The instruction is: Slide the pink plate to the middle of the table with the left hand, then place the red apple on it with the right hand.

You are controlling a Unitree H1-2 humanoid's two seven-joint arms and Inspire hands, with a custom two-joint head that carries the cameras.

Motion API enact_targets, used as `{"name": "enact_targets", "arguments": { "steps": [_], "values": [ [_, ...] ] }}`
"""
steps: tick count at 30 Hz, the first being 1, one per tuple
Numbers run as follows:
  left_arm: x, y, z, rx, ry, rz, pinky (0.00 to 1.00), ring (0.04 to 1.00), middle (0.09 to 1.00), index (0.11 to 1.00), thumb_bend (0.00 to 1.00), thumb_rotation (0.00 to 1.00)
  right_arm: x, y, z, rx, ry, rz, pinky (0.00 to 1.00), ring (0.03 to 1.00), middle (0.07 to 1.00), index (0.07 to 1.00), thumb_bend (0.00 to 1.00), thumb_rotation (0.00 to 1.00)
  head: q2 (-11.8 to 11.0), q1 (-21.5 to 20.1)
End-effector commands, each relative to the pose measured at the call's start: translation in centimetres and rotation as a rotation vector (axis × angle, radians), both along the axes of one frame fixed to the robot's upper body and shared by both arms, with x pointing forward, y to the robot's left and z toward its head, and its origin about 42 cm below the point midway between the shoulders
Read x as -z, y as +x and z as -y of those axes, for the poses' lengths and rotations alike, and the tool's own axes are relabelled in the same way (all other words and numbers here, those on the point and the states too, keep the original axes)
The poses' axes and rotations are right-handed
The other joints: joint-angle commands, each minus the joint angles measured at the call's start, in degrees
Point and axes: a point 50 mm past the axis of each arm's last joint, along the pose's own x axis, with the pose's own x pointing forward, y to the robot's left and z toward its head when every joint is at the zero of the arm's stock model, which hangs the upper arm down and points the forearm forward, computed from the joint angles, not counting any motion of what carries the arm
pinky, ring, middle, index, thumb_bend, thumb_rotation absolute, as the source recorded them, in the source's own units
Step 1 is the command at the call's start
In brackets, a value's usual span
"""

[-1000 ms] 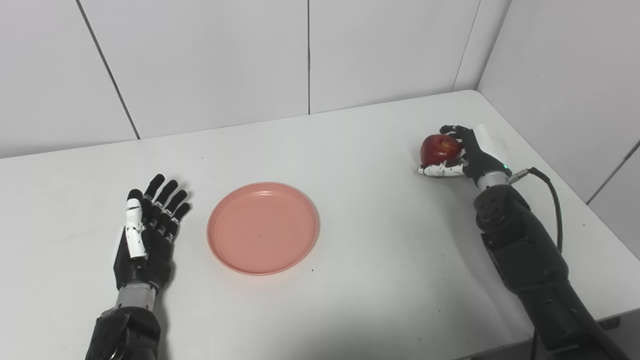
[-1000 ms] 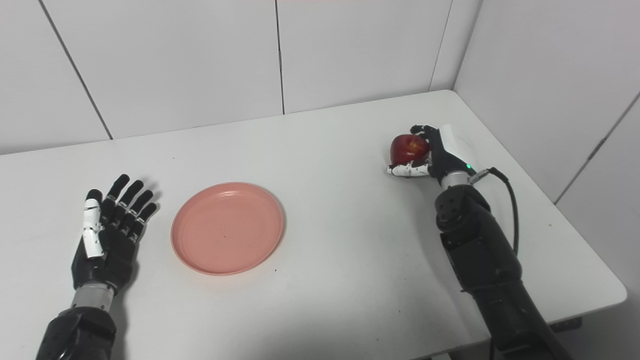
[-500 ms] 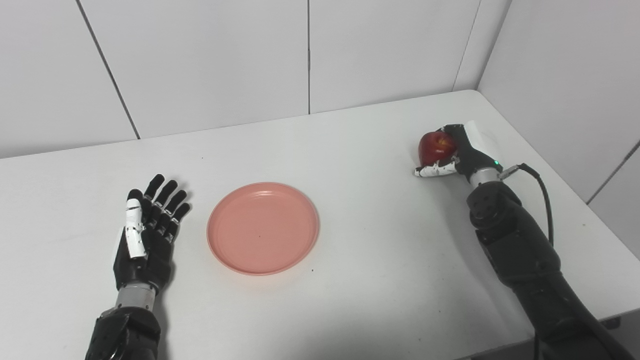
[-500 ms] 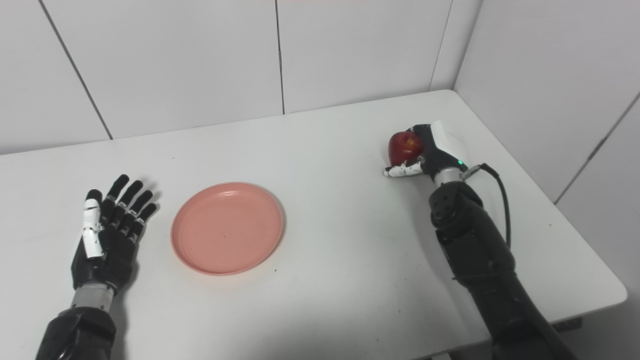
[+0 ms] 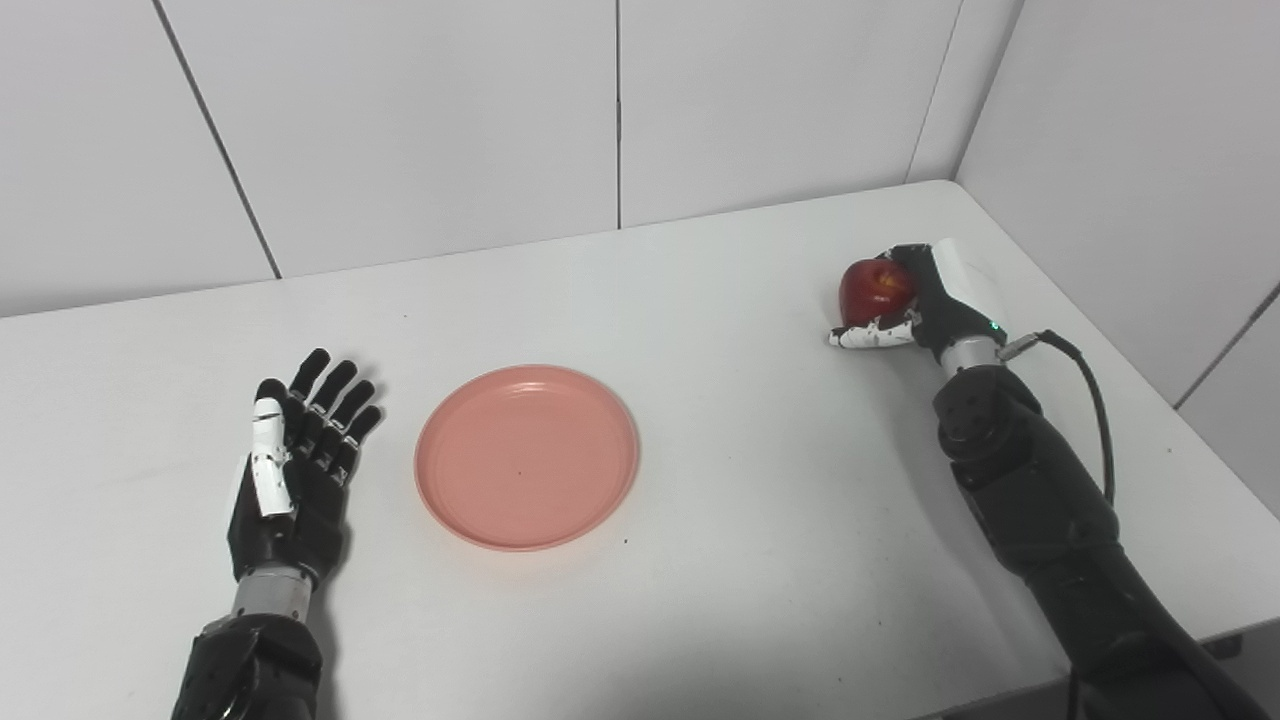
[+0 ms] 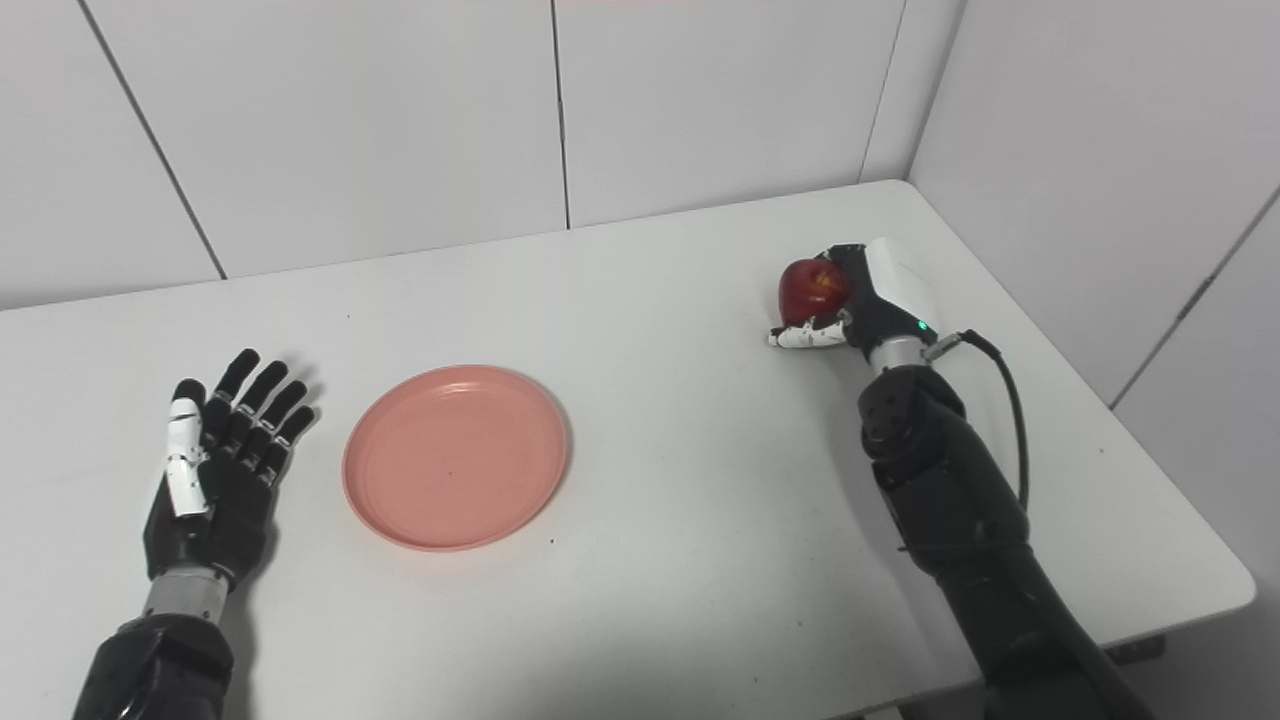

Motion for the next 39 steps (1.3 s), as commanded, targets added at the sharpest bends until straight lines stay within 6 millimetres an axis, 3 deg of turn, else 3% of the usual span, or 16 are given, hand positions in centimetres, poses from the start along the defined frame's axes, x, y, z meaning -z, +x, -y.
{"name": "enact_targets", "arguments": {
  "steps": [1, 10, 21, 27, 39],
  "values": [
    [0.9, -0.4, -0.2, -0.008, 0.005, -0.045, 0.89, 0.871, 0.886, 0.873, 0.44, 1.00, -3.4, 0.6, 0.4, -0.016, -0.036, 0.141, 0.41, 0.487, 0.518, 0.486, 0.51, 0.13, 0.1, 0.1],
    [0.8, -0.4, -0.1, -0.003, 0.000, -0.040, 0.88, 0.871, 0.885, 0.872, 0.44, 1.00, -5.2, -0.4, -0.4, -0.033, -0.006, 0.204, 0.39, 0.465, 0.504, 0.487, 0.51, 0.13, 0.1, 0.5],
    [0.6, -0.5, 0.2, -0.004, 0.008, -0.040, 0.88, 0.875, 0.889, 0.875, 0.45, 1.00, -8.8, -1.4, -3.9, -0.151, -0.023, 0.265, 0.40, 0.463, 0.503, 0.487, 0.51, 0.13, 0.0, 1.4],
    [0.6, -0.6, 0.6, -0.009, 0.004, -0.041, 0.89, 0.878, 0.893, 0.877, 0.44, 1.00, -10.4, -1.4, -7.4, -0.244, -0.026, 0.295, 0.39, 0.457, 0.495, 0.487, 0.51, 0.13, 0.0, 2.5],
    [0.3, -0.9, 1.6, -0.019, 0.001, -0.041, 0.88, 0.876, 0.886, 0.868, 0.43, 1.00, -11.6, -1.0, -13.8, -0.413, -0.021, 0.315, 0.33, 0.415, 0.486, 0.486, 0.51, 0.13, 0.2, 5.0]
  ]
}}
